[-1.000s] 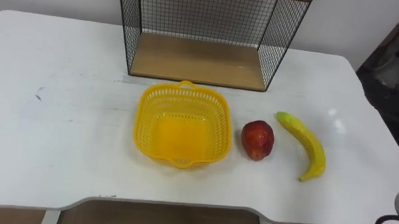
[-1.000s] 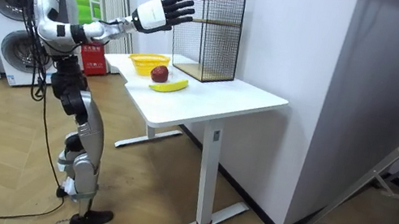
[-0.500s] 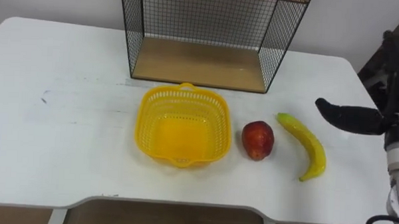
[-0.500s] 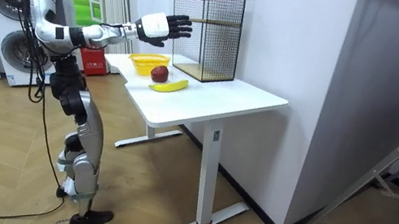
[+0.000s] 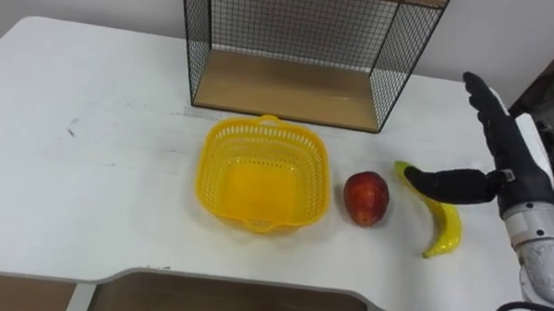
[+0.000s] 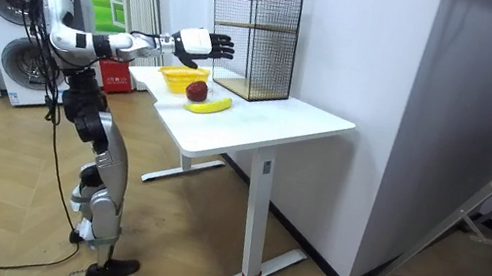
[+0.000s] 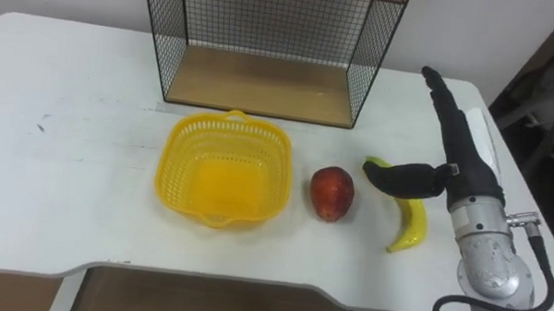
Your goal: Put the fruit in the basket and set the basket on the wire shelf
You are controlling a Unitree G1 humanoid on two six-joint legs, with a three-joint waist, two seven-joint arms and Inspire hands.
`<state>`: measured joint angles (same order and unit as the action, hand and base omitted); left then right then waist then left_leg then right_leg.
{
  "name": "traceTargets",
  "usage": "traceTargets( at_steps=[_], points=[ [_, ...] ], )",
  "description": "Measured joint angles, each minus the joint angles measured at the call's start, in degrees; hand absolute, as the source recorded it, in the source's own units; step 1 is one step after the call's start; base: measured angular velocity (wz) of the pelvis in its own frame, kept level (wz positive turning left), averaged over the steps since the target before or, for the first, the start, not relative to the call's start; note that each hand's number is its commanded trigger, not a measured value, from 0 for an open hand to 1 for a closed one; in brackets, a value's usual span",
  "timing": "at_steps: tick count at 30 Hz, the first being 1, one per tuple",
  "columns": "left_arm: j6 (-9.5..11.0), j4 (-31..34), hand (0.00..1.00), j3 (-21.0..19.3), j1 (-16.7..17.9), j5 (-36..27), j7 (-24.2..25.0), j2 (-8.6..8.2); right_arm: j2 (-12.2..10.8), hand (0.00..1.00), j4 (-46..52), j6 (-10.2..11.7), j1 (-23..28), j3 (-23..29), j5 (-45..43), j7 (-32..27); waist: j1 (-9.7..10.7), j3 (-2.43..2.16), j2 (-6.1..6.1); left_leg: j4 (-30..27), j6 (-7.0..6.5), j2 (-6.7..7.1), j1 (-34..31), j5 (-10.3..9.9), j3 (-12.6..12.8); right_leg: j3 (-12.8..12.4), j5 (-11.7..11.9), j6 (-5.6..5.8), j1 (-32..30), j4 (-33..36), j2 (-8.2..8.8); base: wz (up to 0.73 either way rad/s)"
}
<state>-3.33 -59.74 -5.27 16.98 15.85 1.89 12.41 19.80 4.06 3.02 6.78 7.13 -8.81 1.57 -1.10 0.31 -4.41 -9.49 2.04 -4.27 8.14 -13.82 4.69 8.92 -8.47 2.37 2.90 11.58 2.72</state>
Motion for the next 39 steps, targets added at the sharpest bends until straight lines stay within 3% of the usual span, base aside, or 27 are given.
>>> traceTargets(
  at_steps=[9, 17, 25, 39],
  points=[
    [0.0, 0.0, 0.00, 0.0, -0.8, 0.0, 0.1, 0.16, -0.1, 0.00, 0.9, -0.2, 0.0, -4.1, 0.0, 4.0, -1.3, 0.03, -0.29, 0.0, 0.01, 0.00, -0.4, 0.0, -0.3, 0.2, 0.0, 0.00, 0.0, -0.1, 0.01, 0.01],
    [0.0, 0.0, 0.00, 1.1, -1.0, 0.1, 0.8, 0.22, -0.8, 0.00, 1.1, -0.1, 0.0, -6.0, 0.0, 5.8, -2.4, 0.04, 0.18, -0.2, 0.01, 0.00, -0.6, 0.0, -1.0, 0.5, 0.0, -0.01, 0.2, 0.0, 0.04, 0.03],
    [0.1, 0.0, 0.00, 2.2, -1.3, 0.1, 1.5, 0.17, -1.2, 0.00, 0.9, -0.1, 0.0, -6.5, 0.5, 6.9, -2.5, 0.05, 1.44, -0.2, 0.06, 0.01, -0.6, 0.0, -1.3, 0.7, 0.0, -0.02, 0.3, 0.0, 0.05, 0.02],
    [0.1, 0.7, 0.00, 2.2, -1.9, 2.4, 1.5, 0.04, -1.2, 0.00, -3.5, -0.6, 0.0, -8.0, 0.5, 8.6, -2.4, 0.17, 1.77, -0.2, 0.06, 0.03, -0.8, 0.0, -1.4, 0.6, 0.0, -0.01, 0.1, 0.0, 0.05, 0.00]
  ],
)
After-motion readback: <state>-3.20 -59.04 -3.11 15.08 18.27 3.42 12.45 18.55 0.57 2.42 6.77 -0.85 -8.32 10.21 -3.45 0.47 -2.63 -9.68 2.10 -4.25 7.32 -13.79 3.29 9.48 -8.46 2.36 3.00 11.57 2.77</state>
